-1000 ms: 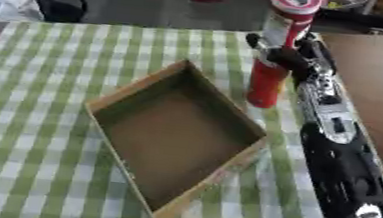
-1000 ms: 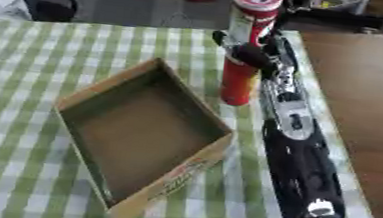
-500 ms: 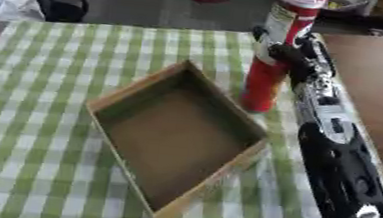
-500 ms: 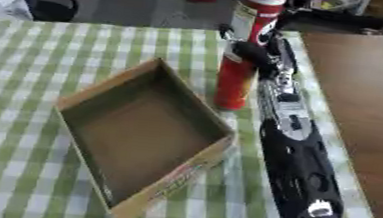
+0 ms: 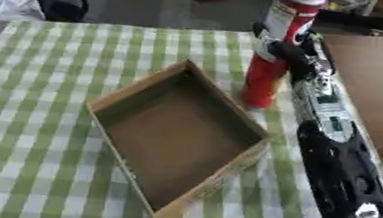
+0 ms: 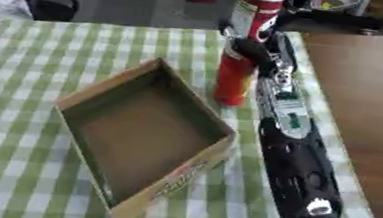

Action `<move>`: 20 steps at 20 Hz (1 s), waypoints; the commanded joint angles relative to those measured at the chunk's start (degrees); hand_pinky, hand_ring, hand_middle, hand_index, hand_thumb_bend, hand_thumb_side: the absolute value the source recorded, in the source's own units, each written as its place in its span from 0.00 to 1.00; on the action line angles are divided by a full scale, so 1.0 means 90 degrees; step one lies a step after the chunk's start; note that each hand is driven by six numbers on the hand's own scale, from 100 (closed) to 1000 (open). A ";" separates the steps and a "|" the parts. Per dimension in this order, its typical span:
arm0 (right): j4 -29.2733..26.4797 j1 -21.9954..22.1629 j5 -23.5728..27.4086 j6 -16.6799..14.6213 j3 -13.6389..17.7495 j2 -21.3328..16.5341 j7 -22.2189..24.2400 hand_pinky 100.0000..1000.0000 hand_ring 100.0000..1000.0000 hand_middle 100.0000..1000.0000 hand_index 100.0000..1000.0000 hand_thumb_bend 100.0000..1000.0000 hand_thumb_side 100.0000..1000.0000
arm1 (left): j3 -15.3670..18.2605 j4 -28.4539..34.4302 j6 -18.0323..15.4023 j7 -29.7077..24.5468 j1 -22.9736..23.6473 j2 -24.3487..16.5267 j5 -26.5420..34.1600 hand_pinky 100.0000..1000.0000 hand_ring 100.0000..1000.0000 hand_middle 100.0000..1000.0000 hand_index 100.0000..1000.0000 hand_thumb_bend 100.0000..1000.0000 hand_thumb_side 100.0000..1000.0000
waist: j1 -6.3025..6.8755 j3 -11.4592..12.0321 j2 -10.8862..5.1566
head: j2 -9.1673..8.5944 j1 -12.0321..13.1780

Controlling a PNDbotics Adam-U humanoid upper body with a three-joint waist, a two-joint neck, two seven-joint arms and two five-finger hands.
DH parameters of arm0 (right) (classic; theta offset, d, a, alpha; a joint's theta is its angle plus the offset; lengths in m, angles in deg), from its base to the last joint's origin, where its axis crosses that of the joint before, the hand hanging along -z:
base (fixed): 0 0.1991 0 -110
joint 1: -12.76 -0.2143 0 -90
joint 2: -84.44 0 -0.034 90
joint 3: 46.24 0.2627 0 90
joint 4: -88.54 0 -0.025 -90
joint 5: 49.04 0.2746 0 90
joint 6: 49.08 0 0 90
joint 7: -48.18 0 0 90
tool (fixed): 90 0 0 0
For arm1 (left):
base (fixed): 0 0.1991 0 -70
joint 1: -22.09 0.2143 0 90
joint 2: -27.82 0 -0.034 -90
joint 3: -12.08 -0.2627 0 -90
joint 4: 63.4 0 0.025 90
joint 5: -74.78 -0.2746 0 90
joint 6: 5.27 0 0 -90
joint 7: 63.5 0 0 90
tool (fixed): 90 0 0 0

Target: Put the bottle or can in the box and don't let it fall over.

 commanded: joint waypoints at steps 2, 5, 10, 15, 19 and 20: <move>-0.0575 -0.0248 -0.0013 -0.0064 -0.0189 -0.0211 0.0136 0.88 0.54 0.62 0.56 0.28 0.00 | 0.0021 0.0104 -0.0020 -0.0021 -0.0053 -0.0123 -0.0007 0.82 0.92 0.72 0.75 0.40 0.71 | -0.0013 -0.0006 -0.0165 | 0.0028 0.0006; -0.0900 -0.0314 0.0044 -0.0057 -0.0346 -0.0258 0.0207 0.89 0.49 0.58 0.50 0.26 0.00 | 0.0024 0.0104 -0.0023 -0.0021 -0.0049 -0.0137 -0.0012 0.82 0.92 0.72 0.75 0.40 0.71 | -0.0029 -0.0009 -0.0207 | 0.0054 0.0001; -0.1341 -0.0404 0.0164 0.0010 -0.0624 -0.0329 0.0315 0.88 0.42 0.50 0.41 0.22 0.00 | 0.0027 0.0099 -0.0025 -0.0020 -0.0033 -0.0158 -0.0020 0.82 0.92 0.73 0.75 0.41 0.70 | -0.0057 -0.0013 -0.0275 | 0.0095 -0.0001; -0.1650 -0.0493 0.0288 0.0221 -0.0906 -0.0344 0.0433 0.84 0.38 0.44 0.35 0.20 0.00 | 0.0026 0.0100 -0.0026 -0.0020 -0.0028 -0.0178 -0.0020 0.82 0.92 0.73 0.75 0.41 0.70 | -0.0075 -0.0016 -0.0321 | 0.0127 -0.0004; -0.1888 -0.0584 0.0432 0.0418 -0.1196 -0.0304 0.0514 0.83 0.35 0.41 0.32 0.18 0.00 | 0.0024 0.0096 -0.0022 -0.0023 -0.0015 -0.0192 -0.0019 0.82 0.92 0.73 0.75 0.41 0.70 | -0.0089 -0.0018 -0.0358 | 0.0160 -0.0022; -0.1938 -0.0612 0.0468 0.0484 -0.1296 -0.0279 0.0555 0.83 0.35 0.41 0.32 0.18 0.00 | 0.0023 0.0094 -0.0021 -0.0025 -0.0011 -0.0198 -0.0023 0.82 0.92 0.73 0.75 0.41 0.70 | -0.0096 -0.0022 -0.0371 | 0.0172 -0.0028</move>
